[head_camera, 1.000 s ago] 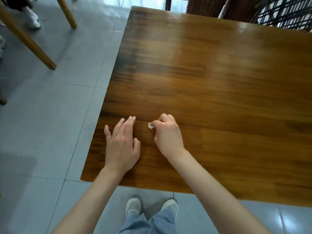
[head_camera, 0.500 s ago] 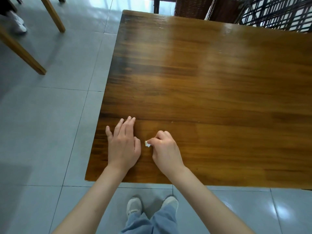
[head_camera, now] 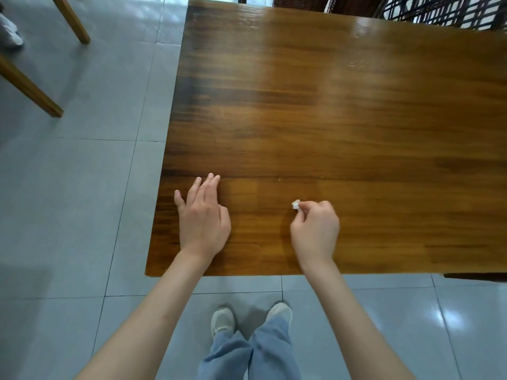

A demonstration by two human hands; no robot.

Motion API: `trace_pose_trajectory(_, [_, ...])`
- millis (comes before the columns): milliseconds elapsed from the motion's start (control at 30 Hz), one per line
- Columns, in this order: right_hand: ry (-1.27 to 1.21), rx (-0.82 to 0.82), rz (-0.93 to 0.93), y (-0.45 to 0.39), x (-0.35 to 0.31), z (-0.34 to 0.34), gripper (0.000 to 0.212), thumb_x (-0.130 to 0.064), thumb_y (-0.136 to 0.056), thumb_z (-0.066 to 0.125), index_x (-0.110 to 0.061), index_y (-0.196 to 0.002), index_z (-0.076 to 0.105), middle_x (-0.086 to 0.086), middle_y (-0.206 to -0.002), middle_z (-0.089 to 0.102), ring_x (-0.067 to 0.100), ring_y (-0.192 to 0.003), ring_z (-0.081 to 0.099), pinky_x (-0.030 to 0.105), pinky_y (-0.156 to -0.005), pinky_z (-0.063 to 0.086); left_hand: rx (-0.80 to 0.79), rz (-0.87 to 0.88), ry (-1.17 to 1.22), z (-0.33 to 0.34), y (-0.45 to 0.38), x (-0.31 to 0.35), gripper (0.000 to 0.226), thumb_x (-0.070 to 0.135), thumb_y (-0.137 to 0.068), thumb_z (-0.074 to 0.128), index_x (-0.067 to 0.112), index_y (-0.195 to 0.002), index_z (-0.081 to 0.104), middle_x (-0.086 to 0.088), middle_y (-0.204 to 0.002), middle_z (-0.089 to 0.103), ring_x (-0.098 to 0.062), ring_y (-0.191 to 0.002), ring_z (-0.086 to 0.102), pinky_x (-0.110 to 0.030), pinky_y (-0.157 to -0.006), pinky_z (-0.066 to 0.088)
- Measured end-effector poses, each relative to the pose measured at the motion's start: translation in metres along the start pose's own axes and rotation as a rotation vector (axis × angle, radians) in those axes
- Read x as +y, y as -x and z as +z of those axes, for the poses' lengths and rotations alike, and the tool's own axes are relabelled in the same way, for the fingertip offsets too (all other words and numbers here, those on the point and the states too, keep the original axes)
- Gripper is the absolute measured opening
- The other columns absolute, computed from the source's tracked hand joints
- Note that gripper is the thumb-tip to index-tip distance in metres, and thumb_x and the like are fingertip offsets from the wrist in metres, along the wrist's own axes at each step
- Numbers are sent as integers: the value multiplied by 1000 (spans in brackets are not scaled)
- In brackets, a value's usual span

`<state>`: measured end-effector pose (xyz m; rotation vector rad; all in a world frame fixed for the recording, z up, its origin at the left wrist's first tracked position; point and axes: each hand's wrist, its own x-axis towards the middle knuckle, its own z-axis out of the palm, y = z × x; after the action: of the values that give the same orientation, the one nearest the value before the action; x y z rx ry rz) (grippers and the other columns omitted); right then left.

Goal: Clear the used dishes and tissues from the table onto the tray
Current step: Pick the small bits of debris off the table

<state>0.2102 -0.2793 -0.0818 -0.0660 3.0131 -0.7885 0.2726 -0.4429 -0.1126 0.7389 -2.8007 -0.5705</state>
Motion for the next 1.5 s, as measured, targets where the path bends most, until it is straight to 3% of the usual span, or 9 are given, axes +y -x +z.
trace_pose_trajectory(167, [-19, -112, -149, 48, -40, 25, 26, -15, -95, 51, -12, -115, 66, 3, -97, 60, 12, -90, 50, 12, -71, 34, 8, -5, 2, 3, 1, -1, 49, 13, -86, 57, 14, -134, 48, -7, -141, 48, -29, -134, 38, -49, -109, 7])
trace_pose_trajectory(400, [-45, -283, -221, 53, -45, 27, 25, -11, -94, 52, -14, -114, 67, 3, -100, 60, 12, -94, 51, 16, -75, 43, -29, -25, 3, 1, -1, 0, 46, 12, -87, 57, 15, -132, 50, -7, -141, 47, -29, -134, 38, -51, -110, 10])
trace_pose_trajectory(567, [-204, -320, -121, 55, -49, 9, 19, -14, -92, 56, -17, -102, 71, -3, -99, 63, 8, -92, 55, 12, -77, 44, -47, -65, 59, -17, -1, 12, 42, 15, -89, 54, 18, -131, 51, -6, -134, 54, -26, -130, 44, -54, -111, 11])
trace_pose_trajectory(767, [-487, -408, 68, 62, -59, -23, 10, -20, -86, 65, -24, -90, 73, -25, -73, 60, -2, -73, 61, 7, -63, 47, -27, -136, 279, -49, 6, 48, 34, 20, -94, 46, 26, -127, 53, 0, -125, 59, -18, -122, 49, -53, -112, 5])
trace_pose_trajectory(967, [-607, -483, 119, 64, -58, -63, 21, -18, -84, 68, -34, -69, 67, -21, -65, 65, 0, -69, 64, 10, -58, 50, -54, -128, 380, -76, 21, 76, 29, 20, -96, 42, 25, -121, 56, 2, -121, 61, -15, -119, 50, -52, -114, 4])
trace_pose_trajectory(1167, [-685, -460, 124, 47, -59, -100, 6, -18, -83, 69, -21, -86, 74, -7, -80, 70, 13, -78, 67, 25, -69, 58, -57, -134, 472, -91, 25, 107, 29, 23, -97, 37, 24, -116, 58, 5, -113, 62, -13, -112, 52, -51, -115, 4])
trace_pose_trajectory(1300, [-729, -467, 128, 32, -52, -124, 8, -11, -81, 69, -12, -87, 74, 4, -79, 72, 18, -76, 68, 37, -71, 59, -40, -117, 492, -97, 23, 132, 27, 19, -97, 39, 24, -114, 60, 6, -107, 64, -13, -107, 55, -52, -115, 7])
trace_pose_trajectory(1500, [-659, -374, 103, 0, -23, -156, 9, -10, -76, 69, -18, -75, 71, -3, -69, 69, 10, -68, 65, 29, -66, 57, -122, -50, 421, -94, 23, 174, 23, 25, -97, 40, 30, -107, 61, 14, -101, 61, -6, -103, 53, -51, -114, 5])
